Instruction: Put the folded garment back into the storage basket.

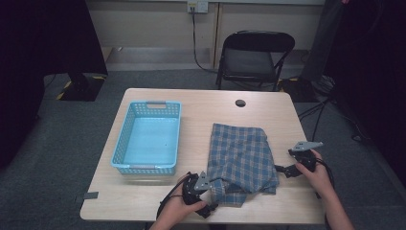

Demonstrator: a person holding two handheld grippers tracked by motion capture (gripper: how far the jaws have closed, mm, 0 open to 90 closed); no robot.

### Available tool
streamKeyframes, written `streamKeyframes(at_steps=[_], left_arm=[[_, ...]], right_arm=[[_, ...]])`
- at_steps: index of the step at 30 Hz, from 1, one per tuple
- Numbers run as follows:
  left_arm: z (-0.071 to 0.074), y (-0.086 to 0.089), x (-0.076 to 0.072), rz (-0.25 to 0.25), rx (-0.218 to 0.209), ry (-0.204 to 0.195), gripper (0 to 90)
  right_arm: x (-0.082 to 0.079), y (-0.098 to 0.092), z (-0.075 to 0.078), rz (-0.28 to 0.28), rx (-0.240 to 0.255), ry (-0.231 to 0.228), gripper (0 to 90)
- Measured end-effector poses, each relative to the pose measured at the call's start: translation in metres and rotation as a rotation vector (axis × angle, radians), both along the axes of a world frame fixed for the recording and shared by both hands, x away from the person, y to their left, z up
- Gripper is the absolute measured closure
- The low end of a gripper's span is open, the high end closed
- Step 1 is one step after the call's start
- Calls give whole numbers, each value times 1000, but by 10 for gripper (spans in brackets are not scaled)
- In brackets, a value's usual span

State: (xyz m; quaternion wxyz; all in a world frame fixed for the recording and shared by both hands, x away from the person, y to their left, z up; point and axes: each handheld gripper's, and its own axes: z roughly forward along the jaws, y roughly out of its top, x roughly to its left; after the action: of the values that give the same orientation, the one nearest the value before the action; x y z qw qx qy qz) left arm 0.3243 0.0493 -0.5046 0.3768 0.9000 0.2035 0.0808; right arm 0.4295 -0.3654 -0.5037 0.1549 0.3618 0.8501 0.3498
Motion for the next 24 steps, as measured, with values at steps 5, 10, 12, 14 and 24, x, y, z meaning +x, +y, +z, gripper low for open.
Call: streamKeyframes(at_steps=[5,10,12,14,24], left_arm=[[0,0,-1,22,-13,8,15],[6,0,-1,59,-62,19,43],[10,1,-1,47,-93,6,39],[13,0,-2,58,-118,-2,35],[20,-6,0,106,-128,-26,43]], right_arm=[[0,0,0,-1,0,0,0],[0,-3,0,-15,1,0,0],[1,-5,1,-34,6,2,16],[1,-6,2,-39,3,1,23],[10,-6,24,-56,59,-68,19]])
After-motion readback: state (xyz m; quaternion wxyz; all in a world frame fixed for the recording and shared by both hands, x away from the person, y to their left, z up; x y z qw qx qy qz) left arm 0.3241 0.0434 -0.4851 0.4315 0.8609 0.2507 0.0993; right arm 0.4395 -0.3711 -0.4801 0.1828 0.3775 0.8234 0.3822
